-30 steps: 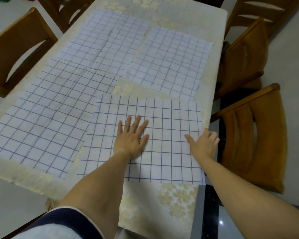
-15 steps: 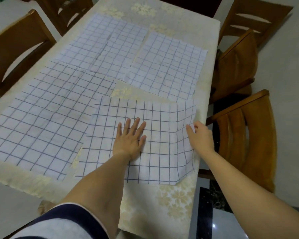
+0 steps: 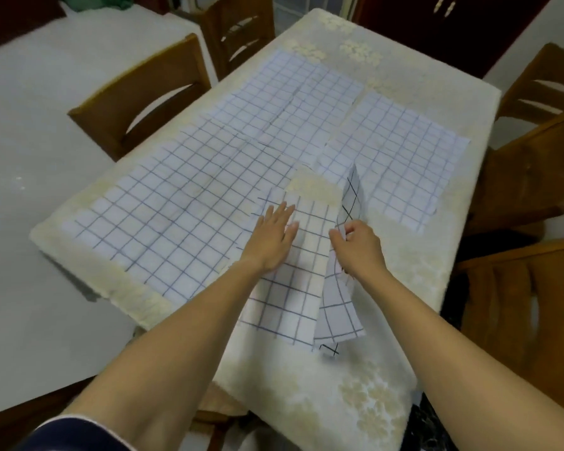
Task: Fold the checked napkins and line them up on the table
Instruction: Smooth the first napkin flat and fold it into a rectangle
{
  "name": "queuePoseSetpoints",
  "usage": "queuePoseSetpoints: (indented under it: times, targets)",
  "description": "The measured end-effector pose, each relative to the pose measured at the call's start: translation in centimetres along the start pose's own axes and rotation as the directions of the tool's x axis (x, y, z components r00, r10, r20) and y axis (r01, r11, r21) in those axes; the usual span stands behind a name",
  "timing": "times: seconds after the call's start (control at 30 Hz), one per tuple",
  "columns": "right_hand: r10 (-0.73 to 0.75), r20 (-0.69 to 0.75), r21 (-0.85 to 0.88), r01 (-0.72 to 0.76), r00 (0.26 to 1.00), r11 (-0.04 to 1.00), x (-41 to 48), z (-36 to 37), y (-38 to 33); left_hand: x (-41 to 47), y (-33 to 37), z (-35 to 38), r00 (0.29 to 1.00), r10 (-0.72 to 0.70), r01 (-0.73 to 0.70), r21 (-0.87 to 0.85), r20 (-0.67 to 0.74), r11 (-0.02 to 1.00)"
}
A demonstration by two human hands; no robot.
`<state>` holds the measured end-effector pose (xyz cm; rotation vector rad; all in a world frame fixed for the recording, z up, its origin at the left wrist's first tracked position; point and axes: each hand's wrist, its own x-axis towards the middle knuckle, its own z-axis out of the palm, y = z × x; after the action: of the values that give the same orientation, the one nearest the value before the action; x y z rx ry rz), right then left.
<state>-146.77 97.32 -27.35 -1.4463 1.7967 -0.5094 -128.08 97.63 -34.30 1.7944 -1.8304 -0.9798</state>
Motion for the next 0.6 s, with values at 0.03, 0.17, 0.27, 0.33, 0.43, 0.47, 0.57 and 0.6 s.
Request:
queuePoseSetpoints:
  times: [0.03, 0.17, 0.27, 0.33, 0.43, 0.47, 0.57, 0.6]
  targets:
    - [-0.002, 0.010, -0.003, 0.002, 1.000, 1.000, 0.2, 1.0, -0.8, -0.3, -0.5, -0.9, 1.000, -0.012, 0.011, -0.040, -0.025, 0.999]
    - [-0.031, 0.071, 0.059, 0.027, 0.997, 0.998, 1.1, 5.0, -3.8, -2.0, -3.6, -3.5, 0.987, -0.111, 0.093, -0.151, -0.112, 0.984]
    - [-0.039, 0.137, 0.081, 0.028, 0.990, 0.996, 1.8, 7.9, -5.5, -3.3, -6.1, -4.6, 0.976, -0.184, 0.162, -0.178, -0.117, 0.971]
    - [-0.015, 0.214, 0.132, -0.014, 0.977, 0.991, 2.5, 10.0, -5.9, -3.9, -7.6, -5.0, 0.976, -0.174, 0.162, -0.093, -0.134, 0.982]
    - [-0.001, 0.297, 0.126, -0.038, 0.955, 0.991, 3.2, 12.1, -5.0, -3.8, -9.9, -5.0, 0.989, -0.121, 0.132, 0.142, -0.085, 0.981]
    - [-0.023, 0.277, 0.080, 0.001, 0.961, 0.997, 3.1, 12.4, -4.4, -3.6, -10.5, -4.9, 0.992, -0.116, 0.124, 0.182, -0.053, 0.975]
    - [-0.225, 0.158, -0.035, 0.234, 0.961, 0.972, 2.9, 12.7, -1.1, -2.9, -11.6, -4.4, 0.997, -0.082, 0.080, 0.190, 0.003, 0.979]
    - [-0.307, 0.144, -0.123, 0.325, 0.941, 0.938, 3.0, 12.7, 0.2, -2.9, -11.8, -4.1, 0.998, -0.055, 0.054, 0.203, 0.001, 0.978]
